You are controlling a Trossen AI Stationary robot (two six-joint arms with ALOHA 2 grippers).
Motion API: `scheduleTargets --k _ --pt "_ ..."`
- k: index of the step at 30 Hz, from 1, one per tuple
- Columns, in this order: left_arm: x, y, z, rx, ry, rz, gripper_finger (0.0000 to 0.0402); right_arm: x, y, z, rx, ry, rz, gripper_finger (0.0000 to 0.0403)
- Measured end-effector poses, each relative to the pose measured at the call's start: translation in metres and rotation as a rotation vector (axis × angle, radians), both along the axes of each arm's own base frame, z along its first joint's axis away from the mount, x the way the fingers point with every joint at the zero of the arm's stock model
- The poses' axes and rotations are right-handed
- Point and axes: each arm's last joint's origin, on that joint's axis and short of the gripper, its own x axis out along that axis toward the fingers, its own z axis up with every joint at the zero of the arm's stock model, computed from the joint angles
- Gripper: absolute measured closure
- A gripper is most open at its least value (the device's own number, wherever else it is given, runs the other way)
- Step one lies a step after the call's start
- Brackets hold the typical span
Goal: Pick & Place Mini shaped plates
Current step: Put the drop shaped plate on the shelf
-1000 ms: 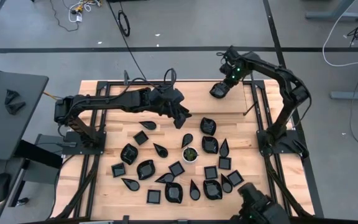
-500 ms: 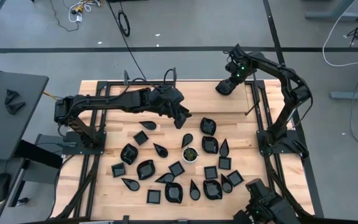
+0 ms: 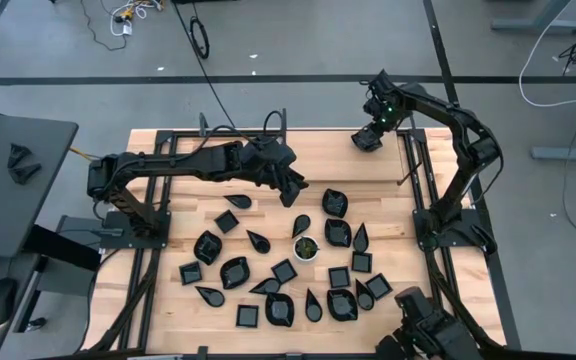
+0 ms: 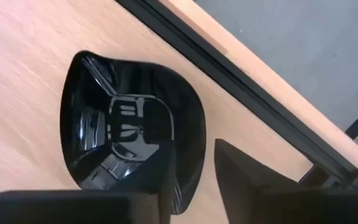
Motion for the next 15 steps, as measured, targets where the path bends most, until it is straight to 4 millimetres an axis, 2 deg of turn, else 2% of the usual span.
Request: scheduleTargets --k 5,8,15 --pt "0.000 0.000 0.000 0.000 0.000 0.000 0.0266 0.005 0.006 0.016 -0.068 -0.039 0.025 0.0260" --pt "0.000 0.000 0.000 0.000 0.000 0.000 0.0266 0.013 0.016 0.033 -0.137 -0.081 0.058 0.0261" --pt "0.000 0.000 0.000 0.000 0.002 0.000 0.0266 0.038 0.059 0.074 -0.235 -0.218 0.161 0.0281"
